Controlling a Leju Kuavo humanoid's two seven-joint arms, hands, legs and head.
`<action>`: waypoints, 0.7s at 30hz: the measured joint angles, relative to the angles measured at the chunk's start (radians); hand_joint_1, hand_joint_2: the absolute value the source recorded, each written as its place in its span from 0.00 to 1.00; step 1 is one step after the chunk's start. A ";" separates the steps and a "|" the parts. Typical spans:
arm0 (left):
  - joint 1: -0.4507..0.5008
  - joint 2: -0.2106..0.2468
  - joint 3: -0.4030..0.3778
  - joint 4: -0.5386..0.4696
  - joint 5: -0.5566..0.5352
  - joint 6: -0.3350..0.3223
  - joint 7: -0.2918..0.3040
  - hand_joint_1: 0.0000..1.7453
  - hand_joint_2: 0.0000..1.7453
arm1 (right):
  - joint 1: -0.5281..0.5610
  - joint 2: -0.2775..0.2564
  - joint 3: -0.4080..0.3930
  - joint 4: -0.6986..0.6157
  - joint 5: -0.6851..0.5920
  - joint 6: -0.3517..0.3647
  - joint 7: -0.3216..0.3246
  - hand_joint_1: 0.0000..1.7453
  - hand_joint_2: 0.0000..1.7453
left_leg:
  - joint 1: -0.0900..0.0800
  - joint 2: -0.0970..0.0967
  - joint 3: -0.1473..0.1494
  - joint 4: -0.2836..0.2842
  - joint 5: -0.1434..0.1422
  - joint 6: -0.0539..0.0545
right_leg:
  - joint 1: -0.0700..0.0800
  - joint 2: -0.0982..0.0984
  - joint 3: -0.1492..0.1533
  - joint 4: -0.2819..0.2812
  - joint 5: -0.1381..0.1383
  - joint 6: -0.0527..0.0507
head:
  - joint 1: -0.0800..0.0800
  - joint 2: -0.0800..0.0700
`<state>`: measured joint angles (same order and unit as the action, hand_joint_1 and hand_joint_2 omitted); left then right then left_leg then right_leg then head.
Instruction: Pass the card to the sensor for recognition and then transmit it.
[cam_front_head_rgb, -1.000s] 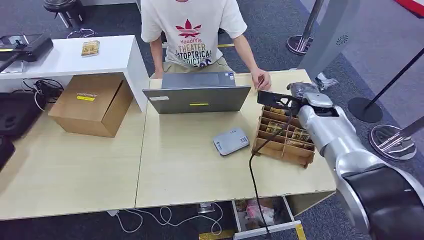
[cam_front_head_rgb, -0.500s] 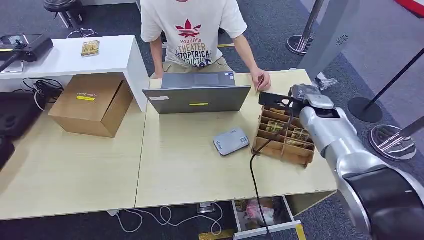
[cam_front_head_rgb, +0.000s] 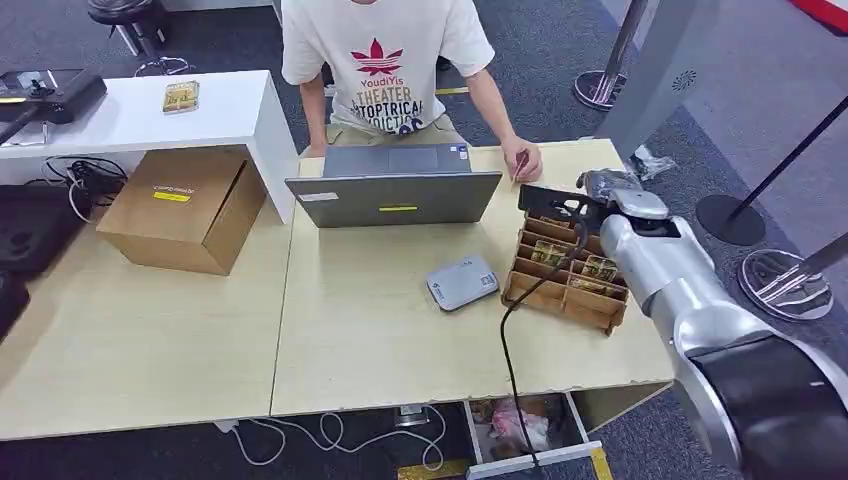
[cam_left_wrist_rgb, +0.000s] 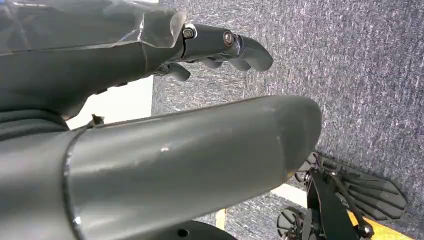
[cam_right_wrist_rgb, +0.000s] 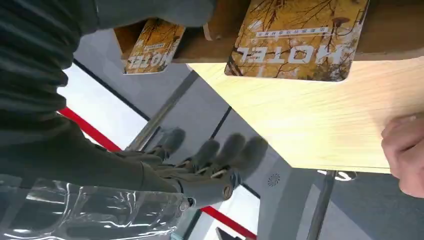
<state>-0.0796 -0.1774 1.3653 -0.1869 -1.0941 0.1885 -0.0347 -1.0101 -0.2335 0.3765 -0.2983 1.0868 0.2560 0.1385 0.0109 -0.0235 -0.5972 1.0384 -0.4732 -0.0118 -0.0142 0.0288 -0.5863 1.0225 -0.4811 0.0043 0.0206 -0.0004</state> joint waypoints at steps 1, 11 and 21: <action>0.000 0.000 0.000 0.000 0.001 0.000 0.000 0.00 0.00 | 0.000 0.000 0.000 -0.001 0.002 0.000 -0.003 0.09 1.00 | 0.000 0.000 0.000 0.000 0.000 0.000 | 0.000 0.000 0.000 0.000 0.000 0.000 | 0.000 0.000; 0.000 0.000 0.000 0.000 0.004 0.000 0.000 0.00 0.00 | -0.003 0.002 0.000 -0.003 0.008 0.005 -0.003 0.11 1.00 | 0.000 0.000 0.000 0.000 0.000 0.000 | 0.000 0.000 0.000 0.000 0.000 0.000 | 0.000 0.000; -0.001 0.003 0.000 0.000 -0.001 -0.008 0.000 0.00 0.00 | -0.006 0.005 0.000 -0.003 0.006 0.004 -0.002 0.13 1.00 | 0.000 0.000 0.000 0.000 0.000 0.000 | 0.000 0.000 0.000 0.000 0.000 0.000 | 0.000 0.000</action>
<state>-0.0806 -0.1747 1.3653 -0.1869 -1.0948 0.1808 -0.0347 -1.0158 -0.2281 0.3765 -0.3017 1.0929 0.2602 0.1362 0.0110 -0.0237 -0.5974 1.0384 -0.4732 -0.0118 -0.0141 0.0286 -0.5862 1.0226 -0.4811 0.0043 0.0206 -0.0004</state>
